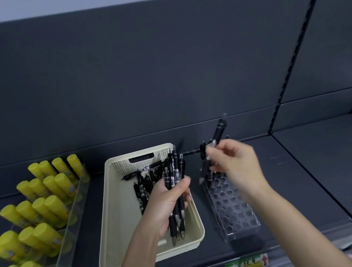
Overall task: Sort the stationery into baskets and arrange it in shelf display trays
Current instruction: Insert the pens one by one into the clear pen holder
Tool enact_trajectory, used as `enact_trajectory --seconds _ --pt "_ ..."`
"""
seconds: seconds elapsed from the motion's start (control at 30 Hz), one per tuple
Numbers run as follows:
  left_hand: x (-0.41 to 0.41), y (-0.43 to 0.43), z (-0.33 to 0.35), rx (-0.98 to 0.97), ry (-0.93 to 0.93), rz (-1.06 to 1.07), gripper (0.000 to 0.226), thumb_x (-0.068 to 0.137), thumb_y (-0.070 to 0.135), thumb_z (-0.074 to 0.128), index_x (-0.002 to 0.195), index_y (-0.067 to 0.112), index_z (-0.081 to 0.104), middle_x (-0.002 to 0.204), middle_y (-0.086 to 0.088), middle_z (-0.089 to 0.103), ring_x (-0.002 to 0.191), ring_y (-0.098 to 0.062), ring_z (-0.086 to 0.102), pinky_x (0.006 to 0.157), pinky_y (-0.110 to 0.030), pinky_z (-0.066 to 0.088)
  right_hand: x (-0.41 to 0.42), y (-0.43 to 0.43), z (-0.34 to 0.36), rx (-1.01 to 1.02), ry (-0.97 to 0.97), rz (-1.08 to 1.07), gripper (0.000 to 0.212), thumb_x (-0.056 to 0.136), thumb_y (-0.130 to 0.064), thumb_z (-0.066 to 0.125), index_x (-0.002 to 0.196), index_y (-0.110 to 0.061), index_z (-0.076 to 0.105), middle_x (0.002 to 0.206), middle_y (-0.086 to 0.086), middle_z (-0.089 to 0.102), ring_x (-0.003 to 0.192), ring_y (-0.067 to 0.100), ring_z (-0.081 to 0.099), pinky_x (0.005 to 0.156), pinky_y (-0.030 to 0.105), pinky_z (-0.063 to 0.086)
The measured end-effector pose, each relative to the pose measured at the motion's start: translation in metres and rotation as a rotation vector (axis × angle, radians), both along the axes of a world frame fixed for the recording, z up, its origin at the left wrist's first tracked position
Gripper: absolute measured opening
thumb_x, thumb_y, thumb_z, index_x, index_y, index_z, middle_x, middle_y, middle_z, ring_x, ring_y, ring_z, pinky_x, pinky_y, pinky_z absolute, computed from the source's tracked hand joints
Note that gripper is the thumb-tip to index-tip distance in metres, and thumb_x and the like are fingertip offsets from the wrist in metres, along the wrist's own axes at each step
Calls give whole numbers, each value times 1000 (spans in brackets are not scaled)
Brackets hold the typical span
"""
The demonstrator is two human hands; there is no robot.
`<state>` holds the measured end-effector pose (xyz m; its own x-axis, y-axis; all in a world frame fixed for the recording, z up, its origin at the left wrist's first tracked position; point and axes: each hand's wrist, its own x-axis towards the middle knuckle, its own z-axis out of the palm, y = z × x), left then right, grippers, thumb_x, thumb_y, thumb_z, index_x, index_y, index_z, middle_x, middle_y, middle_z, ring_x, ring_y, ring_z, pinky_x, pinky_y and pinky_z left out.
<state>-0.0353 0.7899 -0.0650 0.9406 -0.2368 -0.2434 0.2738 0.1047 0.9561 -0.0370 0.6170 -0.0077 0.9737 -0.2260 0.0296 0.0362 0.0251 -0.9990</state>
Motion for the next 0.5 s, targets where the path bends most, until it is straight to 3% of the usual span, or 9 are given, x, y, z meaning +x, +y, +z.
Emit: enact_trajectory --seconds 0.07,0.13,0.27,0.33,0.4,0.5 --pt "2 0 -2 45 -5 59 21 86 29 70 87 10 60 69 0 62 60 -13 59 56 -23 49 1 -15 -1 -121 -34 -116 10 84 -12 69 75 -12 67 70 -2 67 65 10 62 60 20 51" --pt "4 0 -1 -9 36 108 19 87 27 69 89 9 61 68 1 61 56 -12 56 52 -24 48 0 -27 -7 -368 -24 -203 12 83 -17 71 73 -20 64 69 -7 66 66 8 63 62 17 47" --pt "9 1 0 -152 151 135 17 86 16 68 97 4 64 71 -2 61 57 -12 55 50 -24 47 -1 -31 -26 -564 -8 -222 9 82 -17 72 83 -20 64 76 -14 66 74 -2 62 59 4 43" --pt "10 1 0 -217 193 136 17 85 7 62 101 2 66 73 -3 62 58 -12 57 51 -24 49 1 -30 -33 -611 -4 -210 7 83 -17 71 86 -16 65 77 -12 66 75 2 63 60 3 44" --pt "9 2 -1 -261 219 142 22 84 0 57 104 0 65 75 -6 62 60 -13 59 53 -25 51 3 -29 -37 -687 -5 -193 9 85 -17 69 87 -9 65 76 -4 68 75 13 65 63 12 49" --pt "9 2 -1 -247 236 157 25 81 -3 61 107 -3 60 77 -9 63 62 -15 61 54 -25 52 4 -28 -43 -787 1 -148 15 88 -15 66 85 0 62 75 10 68 74 27 65 67 39 54"
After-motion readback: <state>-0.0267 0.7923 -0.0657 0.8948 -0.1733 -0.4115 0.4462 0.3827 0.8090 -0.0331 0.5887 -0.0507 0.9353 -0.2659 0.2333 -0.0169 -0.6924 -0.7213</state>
